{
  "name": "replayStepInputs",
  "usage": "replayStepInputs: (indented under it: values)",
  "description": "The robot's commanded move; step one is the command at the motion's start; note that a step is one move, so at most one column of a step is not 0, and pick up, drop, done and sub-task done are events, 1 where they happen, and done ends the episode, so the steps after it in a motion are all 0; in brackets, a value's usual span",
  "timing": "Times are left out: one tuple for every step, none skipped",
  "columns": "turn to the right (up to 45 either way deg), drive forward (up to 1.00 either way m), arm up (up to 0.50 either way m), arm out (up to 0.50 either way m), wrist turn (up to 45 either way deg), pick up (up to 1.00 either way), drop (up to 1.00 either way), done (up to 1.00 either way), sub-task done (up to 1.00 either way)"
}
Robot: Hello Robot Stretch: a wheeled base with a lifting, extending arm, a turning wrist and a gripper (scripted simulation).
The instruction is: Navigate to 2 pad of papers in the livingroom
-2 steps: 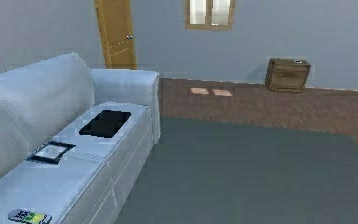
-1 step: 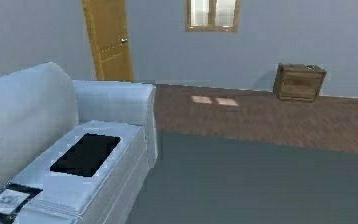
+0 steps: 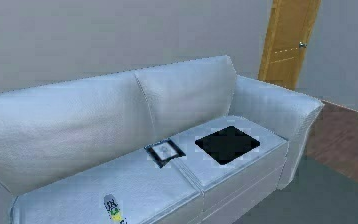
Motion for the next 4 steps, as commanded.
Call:
replayStepInputs:
  values:
    - [0.0,0.0,0.0,0.0,0.0,0.0,0.0,0.0,1.0]
    - [-45.0,0.0,0.0,0.0,0.0,0.0,0.0,0.0,0.0]
    - [-45.0,0.0,0.0,0.0,0.0,0.0,0.0,0.0,0.0]
    - [-36.0,0.0,0.0,0.0,0.0,0.0,0.0,0.0,0.0]
